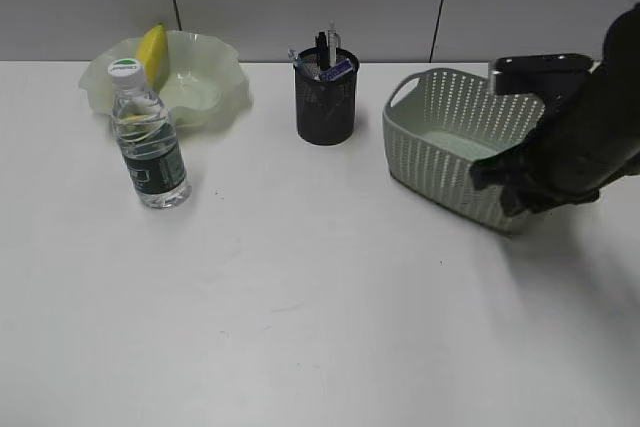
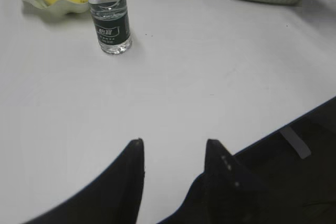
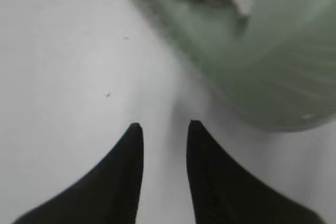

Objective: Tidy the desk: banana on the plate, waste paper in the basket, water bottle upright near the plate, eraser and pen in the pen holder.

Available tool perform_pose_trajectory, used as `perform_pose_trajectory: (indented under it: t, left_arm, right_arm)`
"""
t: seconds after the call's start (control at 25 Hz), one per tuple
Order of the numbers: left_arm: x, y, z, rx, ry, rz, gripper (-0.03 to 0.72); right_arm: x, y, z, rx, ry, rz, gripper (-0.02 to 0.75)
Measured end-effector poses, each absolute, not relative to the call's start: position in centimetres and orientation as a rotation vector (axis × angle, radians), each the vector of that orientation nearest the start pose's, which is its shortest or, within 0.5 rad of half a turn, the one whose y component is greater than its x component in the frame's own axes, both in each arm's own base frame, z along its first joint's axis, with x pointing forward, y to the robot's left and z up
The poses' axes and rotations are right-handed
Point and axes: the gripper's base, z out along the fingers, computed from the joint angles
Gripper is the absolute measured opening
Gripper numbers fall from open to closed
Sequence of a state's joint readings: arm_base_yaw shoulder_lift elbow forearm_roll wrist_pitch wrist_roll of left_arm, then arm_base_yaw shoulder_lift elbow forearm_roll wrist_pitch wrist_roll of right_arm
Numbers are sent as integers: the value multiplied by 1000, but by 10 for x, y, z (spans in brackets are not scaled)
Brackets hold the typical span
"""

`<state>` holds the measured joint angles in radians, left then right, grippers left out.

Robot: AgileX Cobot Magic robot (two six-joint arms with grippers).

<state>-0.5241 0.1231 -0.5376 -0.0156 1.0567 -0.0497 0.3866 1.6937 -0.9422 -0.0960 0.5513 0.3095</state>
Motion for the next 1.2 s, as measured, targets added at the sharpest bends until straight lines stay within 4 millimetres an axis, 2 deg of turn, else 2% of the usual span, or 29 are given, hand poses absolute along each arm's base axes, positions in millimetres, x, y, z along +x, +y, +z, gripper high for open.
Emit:
perform_pose_trajectory:
  t: [0.2, 0.36, 0.52, 0.64, 0.8, 0.96, 1.2]
  left_arm:
    - [9, -7, 288, 504, 2087, -356, 289]
    - [9, -7, 288, 504, 2087, -356, 289]
    - [9, -7, 288, 504, 2087, -356, 286]
    - [9, -7, 288, 504, 2087, -356, 283]
    - [9, -7, 288, 504, 2087, -356, 283]
    - [9, -7, 288, 504, 2087, -356, 283]
    - [9, -7, 288, 503, 2087, -357, 283]
  right_arm:
    - [322, 81, 190, -59, 2673, 86, 242]
    - [345, 68, 201, -9, 2617, 79, 242]
    - [363, 59, 203, 35, 2635, 55, 241]
    - [361, 59, 210, 10, 2662, 53, 241]
    - [347, 63, 224, -58, 2733, 124, 241]
    - [342, 67, 217, -76, 2819, 178, 243]
    - [353, 69, 183, -64, 2883, 174, 243]
